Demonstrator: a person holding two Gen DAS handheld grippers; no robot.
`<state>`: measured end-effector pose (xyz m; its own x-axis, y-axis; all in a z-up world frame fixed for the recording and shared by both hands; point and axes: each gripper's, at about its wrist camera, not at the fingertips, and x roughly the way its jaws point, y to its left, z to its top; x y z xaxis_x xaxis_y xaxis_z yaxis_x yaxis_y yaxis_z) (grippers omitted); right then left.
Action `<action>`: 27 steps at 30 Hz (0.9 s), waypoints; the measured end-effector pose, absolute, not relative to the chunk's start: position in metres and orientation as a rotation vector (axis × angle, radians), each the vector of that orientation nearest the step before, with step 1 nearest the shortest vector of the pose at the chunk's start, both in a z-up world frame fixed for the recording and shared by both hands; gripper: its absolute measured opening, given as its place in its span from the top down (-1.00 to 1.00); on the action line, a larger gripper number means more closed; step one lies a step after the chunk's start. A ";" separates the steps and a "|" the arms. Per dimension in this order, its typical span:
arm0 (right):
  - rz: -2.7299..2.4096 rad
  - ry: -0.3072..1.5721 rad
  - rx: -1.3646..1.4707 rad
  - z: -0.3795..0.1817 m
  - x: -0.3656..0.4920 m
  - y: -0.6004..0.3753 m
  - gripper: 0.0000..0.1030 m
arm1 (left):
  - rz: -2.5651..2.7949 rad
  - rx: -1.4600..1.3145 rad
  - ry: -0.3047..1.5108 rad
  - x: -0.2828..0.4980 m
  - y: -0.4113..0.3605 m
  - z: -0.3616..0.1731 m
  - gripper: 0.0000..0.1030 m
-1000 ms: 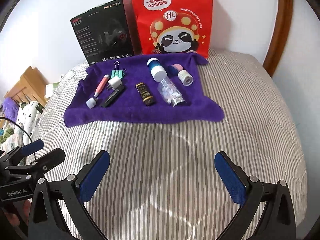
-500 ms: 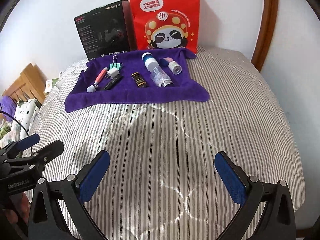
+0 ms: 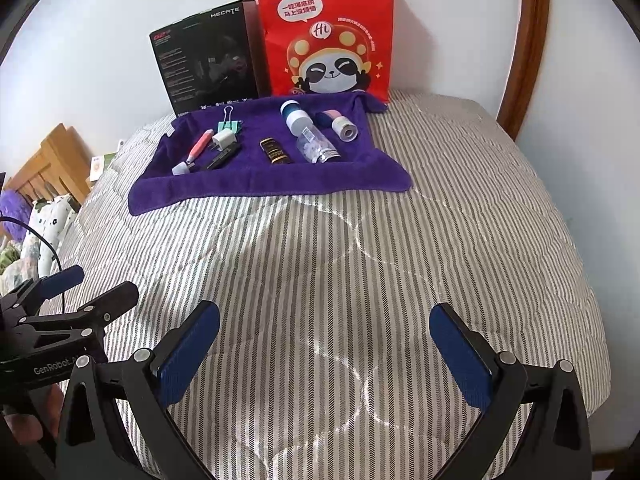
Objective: Organize rigid objects
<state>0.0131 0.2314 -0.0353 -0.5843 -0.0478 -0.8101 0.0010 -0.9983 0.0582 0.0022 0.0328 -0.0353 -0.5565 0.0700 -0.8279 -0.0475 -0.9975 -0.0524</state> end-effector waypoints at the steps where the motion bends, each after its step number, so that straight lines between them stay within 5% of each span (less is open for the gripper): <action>1: -2.772 -0.076 1.420 -0.035 0.013 0.231 -1.00 | 2.717 -1.444 -0.034 0.003 0.033 -0.035 -0.97; 27: -2.792 -0.060 1.424 -0.033 0.020 0.229 -1.00 | 2.759 -1.419 0.019 0.010 0.031 -0.028 -0.97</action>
<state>0.0196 0.2288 -0.0325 -0.5875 -0.0237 -0.8089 -0.0113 -0.9992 0.0375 0.0097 0.0309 -0.0275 -0.5812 0.0293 -0.8132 -0.0404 -0.9992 -0.0071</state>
